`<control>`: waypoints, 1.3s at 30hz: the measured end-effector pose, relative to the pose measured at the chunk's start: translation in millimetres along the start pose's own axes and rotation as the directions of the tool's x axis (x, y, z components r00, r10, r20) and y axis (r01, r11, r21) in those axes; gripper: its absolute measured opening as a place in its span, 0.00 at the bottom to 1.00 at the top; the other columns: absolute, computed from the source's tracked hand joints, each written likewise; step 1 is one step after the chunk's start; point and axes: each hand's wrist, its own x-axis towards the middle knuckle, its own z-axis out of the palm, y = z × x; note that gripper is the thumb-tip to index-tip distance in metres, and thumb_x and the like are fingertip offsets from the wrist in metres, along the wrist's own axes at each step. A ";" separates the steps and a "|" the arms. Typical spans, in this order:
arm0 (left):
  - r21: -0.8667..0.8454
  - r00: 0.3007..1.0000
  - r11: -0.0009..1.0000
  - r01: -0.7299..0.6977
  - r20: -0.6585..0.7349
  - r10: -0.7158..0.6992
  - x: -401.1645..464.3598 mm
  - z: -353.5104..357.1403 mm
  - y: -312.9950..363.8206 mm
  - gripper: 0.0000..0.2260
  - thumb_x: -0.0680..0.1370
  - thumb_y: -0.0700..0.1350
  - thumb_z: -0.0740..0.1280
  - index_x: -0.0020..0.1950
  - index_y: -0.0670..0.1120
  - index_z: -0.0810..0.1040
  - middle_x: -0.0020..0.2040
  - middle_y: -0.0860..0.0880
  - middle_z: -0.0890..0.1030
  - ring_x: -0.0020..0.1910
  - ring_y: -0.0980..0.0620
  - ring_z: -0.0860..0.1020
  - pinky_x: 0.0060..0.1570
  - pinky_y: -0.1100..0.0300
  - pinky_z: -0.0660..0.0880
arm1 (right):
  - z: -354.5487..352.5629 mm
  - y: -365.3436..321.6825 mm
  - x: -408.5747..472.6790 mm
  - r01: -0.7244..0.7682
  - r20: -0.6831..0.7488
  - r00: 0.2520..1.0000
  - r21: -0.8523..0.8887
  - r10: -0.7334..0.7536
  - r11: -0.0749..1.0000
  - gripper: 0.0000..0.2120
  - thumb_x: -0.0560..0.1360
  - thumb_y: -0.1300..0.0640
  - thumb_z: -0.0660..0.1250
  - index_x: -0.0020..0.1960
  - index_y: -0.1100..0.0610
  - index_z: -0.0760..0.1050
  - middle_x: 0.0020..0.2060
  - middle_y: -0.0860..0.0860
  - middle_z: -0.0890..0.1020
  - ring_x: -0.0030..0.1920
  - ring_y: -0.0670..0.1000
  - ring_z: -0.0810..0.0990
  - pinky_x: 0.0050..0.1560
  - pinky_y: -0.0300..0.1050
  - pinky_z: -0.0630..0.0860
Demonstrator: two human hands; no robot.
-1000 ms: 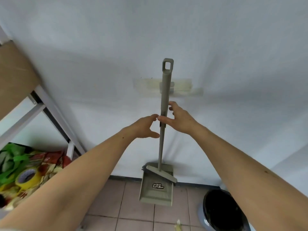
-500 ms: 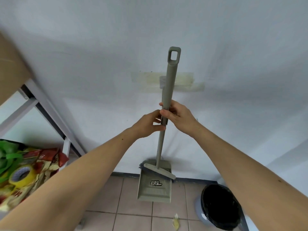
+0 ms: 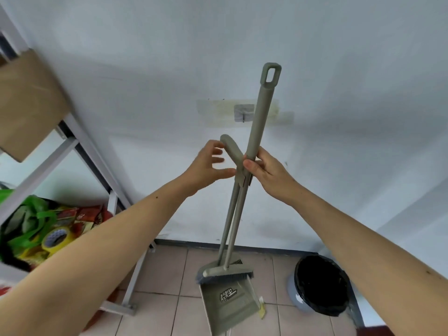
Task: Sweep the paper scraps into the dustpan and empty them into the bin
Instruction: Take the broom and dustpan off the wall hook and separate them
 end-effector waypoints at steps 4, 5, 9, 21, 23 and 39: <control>0.508 0.973 0.830 -0.230 0.094 0.212 -0.5 -11.5 11.3 0.32 0.71 0.51 0.76 0.72 0.53 0.67 0.68 0.47 0.69 0.67 0.47 0.67 0.70 0.50 0.64 | 12.6 4.3 -18.8 -0.036 -0.005 0.999 0.029 0.036 0.999 0.10 0.82 0.49 0.59 0.57 0.54 0.72 0.46 0.54 0.82 0.49 0.57 0.81 0.57 0.61 0.76; 0.599 0.958 0.749 -0.284 0.207 0.197 -0.3 -13.5 14.5 0.28 0.73 0.52 0.73 0.70 0.53 0.69 0.63 0.50 0.75 0.64 0.49 0.71 0.70 0.47 0.62 | 15.9 4.8 -21.9 -0.043 -0.007 0.999 0.034 0.043 0.999 0.10 0.82 0.49 0.58 0.56 0.54 0.72 0.44 0.52 0.81 0.49 0.56 0.81 0.57 0.60 0.77; 0.767 0.882 0.554 -0.324 0.456 -0.115 -14.6 -6.3 29.0 0.14 0.79 0.59 0.62 0.51 0.49 0.76 0.38 0.56 0.78 0.43 0.52 0.77 0.55 0.52 0.71 | 28.6 6.8 -32.0 -0.070 -0.068 0.995 0.054 0.073 0.996 0.12 0.83 0.49 0.57 0.53 0.57 0.72 0.39 0.46 0.76 0.42 0.48 0.76 0.49 0.48 0.77; 0.798 0.895 0.580 -0.160 0.365 -0.256 -63.7 30.5 -44.5 0.18 0.79 0.62 0.58 0.47 0.48 0.72 0.38 0.52 0.75 0.40 0.50 0.74 0.39 0.56 0.69 | 48.2 28.9 -64.3 -0.177 0.048 0.981 -0.161 0.186 0.971 0.08 0.80 0.54 0.63 0.56 0.57 0.72 0.43 0.48 0.80 0.42 0.46 0.78 0.41 0.34 0.72; 0.792 0.901 0.594 -0.142 0.352 -0.254 -68.3 32.9 -50.9 0.18 0.79 0.62 0.58 0.47 0.48 0.72 0.40 0.51 0.77 0.41 0.50 0.75 0.40 0.55 0.71 | 49.6 30.6 -67.4 -0.177 0.068 0.980 -0.158 0.189 0.971 0.07 0.79 0.54 0.65 0.53 0.56 0.73 0.43 0.48 0.81 0.43 0.46 0.79 0.41 0.34 0.72; 0.830 0.920 0.547 -0.107 0.292 -0.263 -104.7 47.7 -78.1 0.21 0.77 0.66 0.58 0.45 0.48 0.71 0.39 0.53 0.76 0.41 0.50 0.75 0.40 0.55 0.70 | 33.0 32.2 -74.4 -0.866 0.777 0.490 0.487 0.394 0.117 0.21 0.79 0.50 0.58 0.64 0.64 0.73 0.59 0.71 0.77 0.59 0.69 0.79 0.55 0.61 0.80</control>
